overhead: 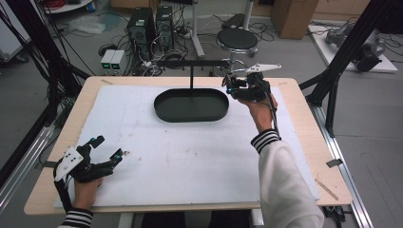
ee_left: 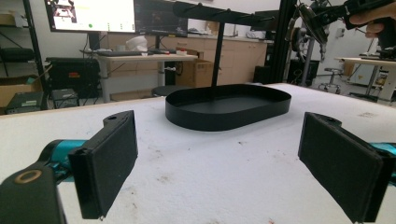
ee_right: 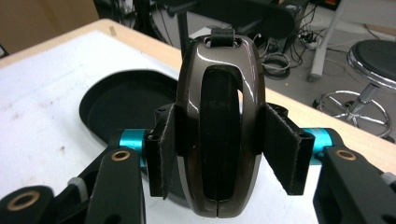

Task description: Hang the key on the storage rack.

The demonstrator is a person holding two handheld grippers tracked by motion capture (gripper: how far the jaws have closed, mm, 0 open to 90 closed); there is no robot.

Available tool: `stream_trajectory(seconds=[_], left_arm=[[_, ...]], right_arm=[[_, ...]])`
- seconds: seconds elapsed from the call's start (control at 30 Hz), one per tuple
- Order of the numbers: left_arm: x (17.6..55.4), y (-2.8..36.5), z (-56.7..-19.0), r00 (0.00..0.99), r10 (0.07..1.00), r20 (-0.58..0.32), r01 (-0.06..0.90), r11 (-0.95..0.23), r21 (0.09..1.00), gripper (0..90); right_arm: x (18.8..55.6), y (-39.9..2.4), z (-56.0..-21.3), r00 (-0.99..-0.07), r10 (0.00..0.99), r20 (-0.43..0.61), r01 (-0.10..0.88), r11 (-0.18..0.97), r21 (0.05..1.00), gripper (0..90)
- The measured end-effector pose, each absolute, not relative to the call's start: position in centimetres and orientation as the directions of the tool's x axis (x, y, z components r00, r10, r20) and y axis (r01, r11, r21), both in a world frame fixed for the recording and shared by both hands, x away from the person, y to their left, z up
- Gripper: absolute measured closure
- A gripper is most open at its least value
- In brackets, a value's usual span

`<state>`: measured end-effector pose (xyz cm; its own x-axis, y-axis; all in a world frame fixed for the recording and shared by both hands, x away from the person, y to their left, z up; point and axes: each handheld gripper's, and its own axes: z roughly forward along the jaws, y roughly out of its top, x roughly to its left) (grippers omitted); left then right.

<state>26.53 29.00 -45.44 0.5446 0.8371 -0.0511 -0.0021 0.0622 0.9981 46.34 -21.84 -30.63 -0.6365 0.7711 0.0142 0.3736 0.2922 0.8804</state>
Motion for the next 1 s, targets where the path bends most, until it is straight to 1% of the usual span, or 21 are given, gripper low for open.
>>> stream_trajectory(seconds=[0.43, 0.57, 0.67, 0.7, 1.0], left_arm=[[26.6, 29.0, -45.4, 0.545, 0.837, -0.058, 0.004, 0.066, 0.998, 12.3], [26.6, 29.0, -45.4, 0.544, 0.837, -0.057, 0.003, 0.065, 0.998, 12.3], [26.6, 29.0, -45.4, 0.545, 0.837, -0.058, 0.002, 0.068, 0.998, 12.3], [26.6, 29.0, -45.4, 0.544, 0.837, -0.058, 0.002, 0.068, 0.998, 12.3], [26.6, 29.0, -45.4, 0.544, 0.837, -0.06, 0.004, 0.069, 0.998, 12.3]], right_arm=[[47.9, -21.1, -29.1, -0.62, 0.784, 0.001, 0.358, 0.282, 0.89, 48.0], [48.2, -21.1, -28.9, -0.622, 0.783, 0.014, 0.361, 0.272, 0.892, 48.0], [48.4, -20.9, -28.7, -0.625, 0.781, 0.001, 0.359, 0.286, 0.888, 48.0], [48.5, -20.8, -28.6, -0.625, 0.78, -0.016, 0.344, 0.293, 0.892, 48.0], [49.2, -20.4, -28.7, -0.616, 0.787, -0.011, 0.34, 0.279, 0.898, 47.9]])
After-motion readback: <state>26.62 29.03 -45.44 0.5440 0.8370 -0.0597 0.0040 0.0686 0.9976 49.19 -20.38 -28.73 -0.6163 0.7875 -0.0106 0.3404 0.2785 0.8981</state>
